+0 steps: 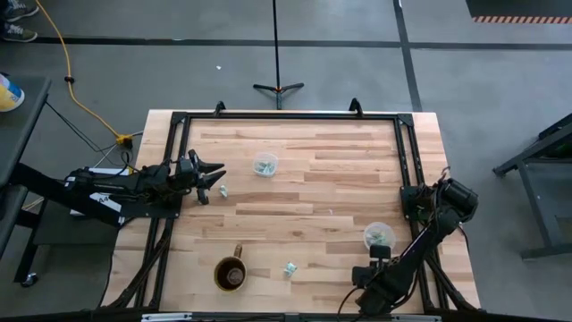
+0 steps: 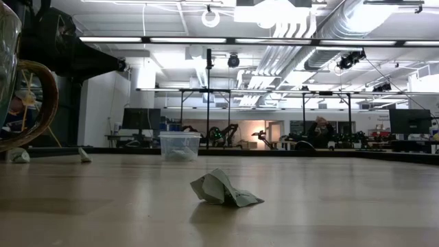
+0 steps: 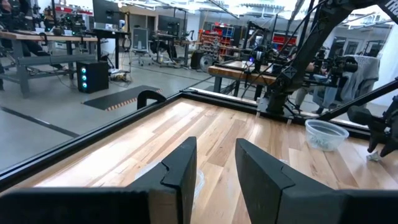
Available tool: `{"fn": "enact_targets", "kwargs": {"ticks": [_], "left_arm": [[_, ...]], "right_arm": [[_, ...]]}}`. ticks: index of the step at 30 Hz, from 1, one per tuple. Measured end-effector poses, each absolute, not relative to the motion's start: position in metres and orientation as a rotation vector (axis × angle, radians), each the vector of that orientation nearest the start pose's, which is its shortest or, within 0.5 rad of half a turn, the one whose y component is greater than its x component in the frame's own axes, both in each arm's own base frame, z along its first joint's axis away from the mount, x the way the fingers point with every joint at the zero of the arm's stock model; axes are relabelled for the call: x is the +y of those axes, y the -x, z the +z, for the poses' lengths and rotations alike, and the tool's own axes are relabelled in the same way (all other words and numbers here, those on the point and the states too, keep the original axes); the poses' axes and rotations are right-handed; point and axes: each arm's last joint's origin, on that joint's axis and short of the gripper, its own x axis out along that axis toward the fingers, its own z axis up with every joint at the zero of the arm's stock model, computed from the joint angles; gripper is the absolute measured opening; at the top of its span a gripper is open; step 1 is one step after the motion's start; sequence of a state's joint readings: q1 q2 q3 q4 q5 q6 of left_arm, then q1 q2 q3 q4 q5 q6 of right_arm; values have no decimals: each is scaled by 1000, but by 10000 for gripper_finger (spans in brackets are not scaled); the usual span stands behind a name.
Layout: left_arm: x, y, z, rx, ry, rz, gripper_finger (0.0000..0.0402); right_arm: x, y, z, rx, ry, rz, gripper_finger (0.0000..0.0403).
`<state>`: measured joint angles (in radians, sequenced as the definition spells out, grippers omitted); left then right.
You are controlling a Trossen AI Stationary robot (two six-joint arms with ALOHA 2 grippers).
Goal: Pick and place items into bin
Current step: Put the white stevia packet into the bottom transparent bin
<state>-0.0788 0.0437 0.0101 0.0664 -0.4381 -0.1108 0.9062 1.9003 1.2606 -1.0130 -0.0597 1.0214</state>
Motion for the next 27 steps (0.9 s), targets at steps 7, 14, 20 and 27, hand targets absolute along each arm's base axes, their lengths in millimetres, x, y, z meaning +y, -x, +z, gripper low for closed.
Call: {"fn": "enact_targets", "kwargs": {"ticks": [7, 14, 20, 27], "left_arm": [[5, -98, 170, -52, 118, 357, 147], [5, -98, 170, -52, 118, 357, 147], [5, -98, 170, -52, 118, 357, 147], [5, -98, 170, -52, 118, 357, 147]], "right_arm": [[261, -202, 159, 1680, -77, -112, 50], [260, -206, 159, 1660, -82, -110, 4], [245, -220, 164, 1525, -2, -176, 2], [224, -222, 200, 1387, 56, -174, 1]]}}
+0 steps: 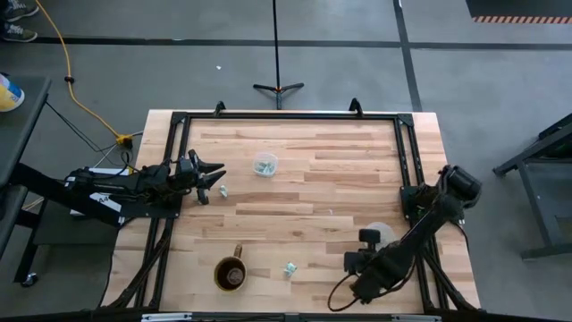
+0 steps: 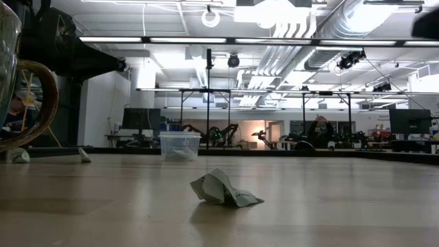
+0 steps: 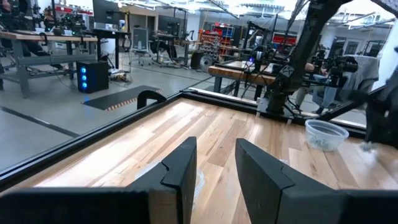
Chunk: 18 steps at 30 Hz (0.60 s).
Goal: Pick and place items into bin
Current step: Put the white stevia packet into the bottom transparent bin
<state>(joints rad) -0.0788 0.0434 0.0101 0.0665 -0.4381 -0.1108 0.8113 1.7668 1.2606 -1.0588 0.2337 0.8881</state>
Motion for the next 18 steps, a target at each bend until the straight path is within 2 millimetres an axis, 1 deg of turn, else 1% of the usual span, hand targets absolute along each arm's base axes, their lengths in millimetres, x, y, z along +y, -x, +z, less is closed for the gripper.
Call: {"fn": "enact_targets", "kwargs": {"ticks": [3, 5, 8, 10, 18], "left_arm": [[5, -98, 170, -52, 118, 357, 147], [5, -98, 170, -52, 118, 357, 147], [5, -98, 170, -52, 118, 357, 147], [5, -98, 170, -52, 118, 357, 147], [5, -98, 170, -52, 118, 357, 147]], "right_arm": [[215, -217, 221, 1300, 81, -192, 1], [207, -210, 229, 1324, 96, -231, 0], [198, -201, 230, 1425, 137, -295, 0], [196, -198, 230, 1483, 150, -291, 0], [193, -195, 231, 1521, 183, -290, 2]]}}
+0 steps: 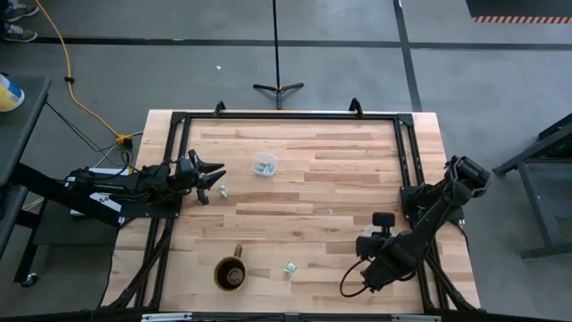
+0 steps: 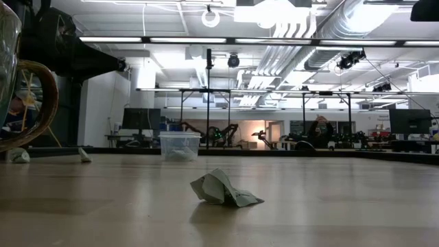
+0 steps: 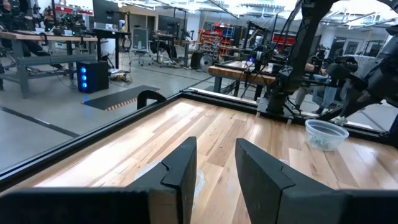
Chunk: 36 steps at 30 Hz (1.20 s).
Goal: Pick and place items into bin
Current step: Put the white stevia packet into the bottom transparent bin
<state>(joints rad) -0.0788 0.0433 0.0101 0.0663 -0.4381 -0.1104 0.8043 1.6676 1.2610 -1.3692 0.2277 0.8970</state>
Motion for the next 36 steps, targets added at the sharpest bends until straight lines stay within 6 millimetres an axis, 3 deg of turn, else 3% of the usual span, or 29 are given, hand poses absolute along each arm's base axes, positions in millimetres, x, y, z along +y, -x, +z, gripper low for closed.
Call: {"fn": "enact_targets", "kwargs": {"ticks": [10, 13, 17, 20, 27, 32, 36], "left_arm": [[5, -98, 170, -52, 118, 357, 147], [5, -98, 170, -52, 118, 357, 147], [5, -98, 170, -52, 118, 357, 147], [5, -98, 170, -52, 118, 357, 147], [5, -98, 170, -52, 118, 357, 147], [4, -98, 170, -52, 117, 352, 147], [4, -98, 170, -51, 118, 348, 147]], "right_arm": [[189, -190, 232, 1571, 147, -385, 67], [188, -197, 232, 1444, 171, -411, 95], [190, -230, 234, 1011, 197, -440, 124], [191, -263, 239, 852, 148, -335, 137], [182, -328, 228, 752, 97, -29, 161], [186, -356, 194, 778, 75, 214, 182], [189, -369, 166, 783, 74, 311, 192]]}}
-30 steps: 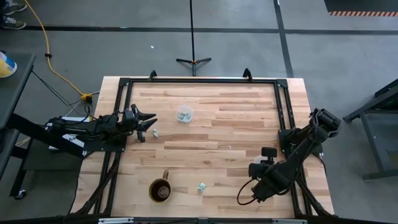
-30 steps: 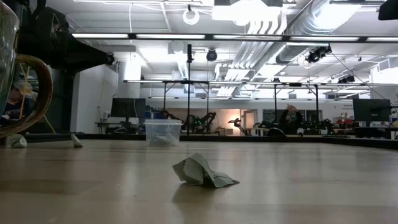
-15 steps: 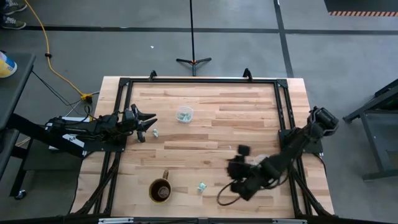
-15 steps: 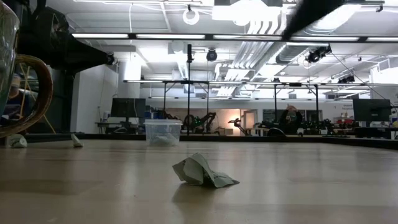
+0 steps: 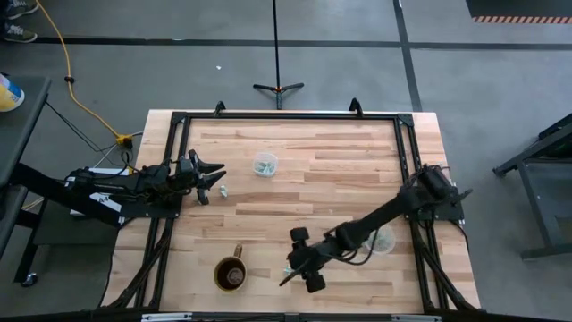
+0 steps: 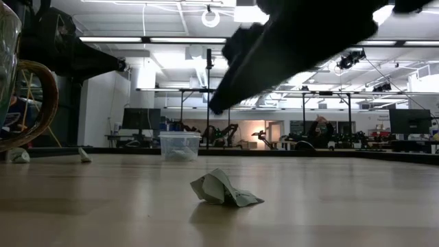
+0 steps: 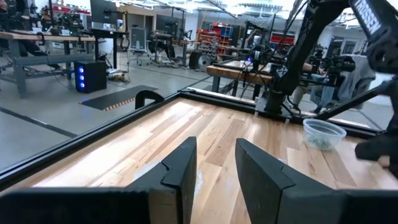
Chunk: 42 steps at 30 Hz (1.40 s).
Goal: Pick and place items into bin
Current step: Put the white stevia packet into the bottom transparent bin
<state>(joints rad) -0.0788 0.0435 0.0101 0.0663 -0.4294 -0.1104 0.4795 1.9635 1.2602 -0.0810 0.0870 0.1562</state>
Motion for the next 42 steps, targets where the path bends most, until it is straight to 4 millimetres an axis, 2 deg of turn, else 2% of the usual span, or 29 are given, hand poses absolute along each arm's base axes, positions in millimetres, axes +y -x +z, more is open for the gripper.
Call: {"fn": "enact_targets", "kwargs": {"ticks": [9, 13, 17, 23, 25, 28, 31, 38, 42], "left_arm": [[4, -98, 170, -52, 118, 347, 147], [4, -98, 170, -51, 118, 347, 147], [4, -98, 170, -51, 117, 347, 147], [4, -98, 170, -51, 117, 347, 147], [4, -98, 170, -51, 118, 347, 147], [4, -98, 170, -51, 118, 346, 147], [4, -98, 170, -51, 117, 346, 147], [4, -98, 170, -51, 117, 346, 147], [4, -98, 170, -51, 117, 346, 147]], "right_arm": [[190, -380, 122, 846, 72, 386, 182], [191, -381, 118, 845, 85, 410, 165], [191, -381, 118, 841, 102, 425, 124], [190, -380, 118, 851, 125, 441, 19], [188, -379, 120, 860, 165, 449, 11], [179, -374, 131, 898, 225, 410, 25], [166, -361, 156, 984, 239, 347, 14], [135, -301, 216, 1300, 104, 113, 13], [127, -260, 238, 1511, 20, -56, 7]]}}
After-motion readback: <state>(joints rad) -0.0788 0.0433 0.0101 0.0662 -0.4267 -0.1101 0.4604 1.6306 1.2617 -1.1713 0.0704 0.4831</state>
